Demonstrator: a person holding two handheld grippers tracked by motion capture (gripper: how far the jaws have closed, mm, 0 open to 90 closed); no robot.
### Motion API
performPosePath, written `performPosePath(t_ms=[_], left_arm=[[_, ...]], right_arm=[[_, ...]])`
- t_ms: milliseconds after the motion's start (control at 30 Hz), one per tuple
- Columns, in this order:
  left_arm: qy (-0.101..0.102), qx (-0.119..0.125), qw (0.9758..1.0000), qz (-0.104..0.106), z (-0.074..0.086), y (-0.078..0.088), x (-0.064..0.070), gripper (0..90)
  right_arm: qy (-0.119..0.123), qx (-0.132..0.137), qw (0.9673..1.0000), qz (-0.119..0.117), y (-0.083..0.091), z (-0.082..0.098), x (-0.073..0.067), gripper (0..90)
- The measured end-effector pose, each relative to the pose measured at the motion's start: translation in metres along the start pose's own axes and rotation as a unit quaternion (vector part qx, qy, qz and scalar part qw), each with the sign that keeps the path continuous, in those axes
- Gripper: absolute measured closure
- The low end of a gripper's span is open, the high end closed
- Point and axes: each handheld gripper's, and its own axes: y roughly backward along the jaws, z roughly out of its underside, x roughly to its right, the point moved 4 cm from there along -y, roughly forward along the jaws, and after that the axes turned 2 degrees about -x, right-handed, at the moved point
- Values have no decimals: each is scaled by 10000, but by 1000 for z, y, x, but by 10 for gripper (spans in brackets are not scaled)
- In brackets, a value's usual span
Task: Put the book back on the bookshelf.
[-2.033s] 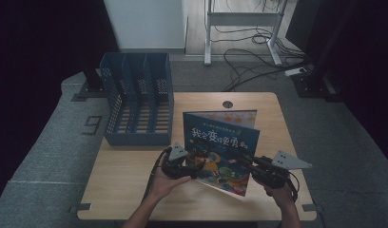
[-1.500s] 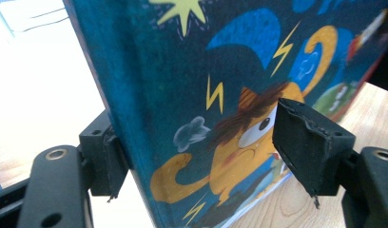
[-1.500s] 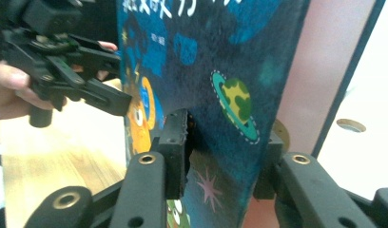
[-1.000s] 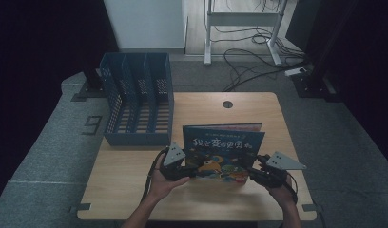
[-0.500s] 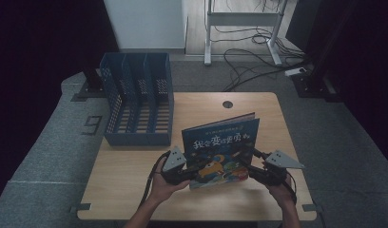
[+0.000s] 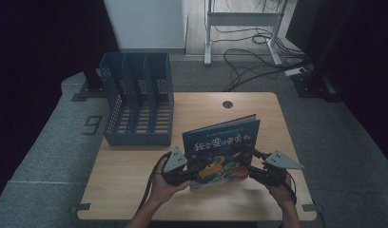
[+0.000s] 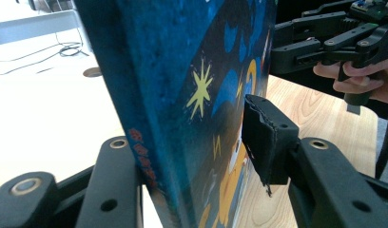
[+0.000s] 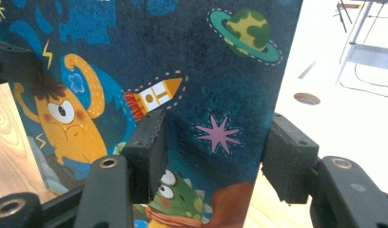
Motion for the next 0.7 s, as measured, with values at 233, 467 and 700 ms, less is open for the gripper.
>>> performPosePath(t_ms=[233,467,700], left_arm=[[-83,174,9997,176,-4,3,2,551],[-340,304,9984,340,-12,6,10,540],[-267,516,9976,369,-17,12,10,554]], right_arm=[[7,13,10000,-27,0,0,0,443],[76,22,9998,-199,-2,-1,-5,441],[165,8,9997,-184,-5,-1,-10,439]])
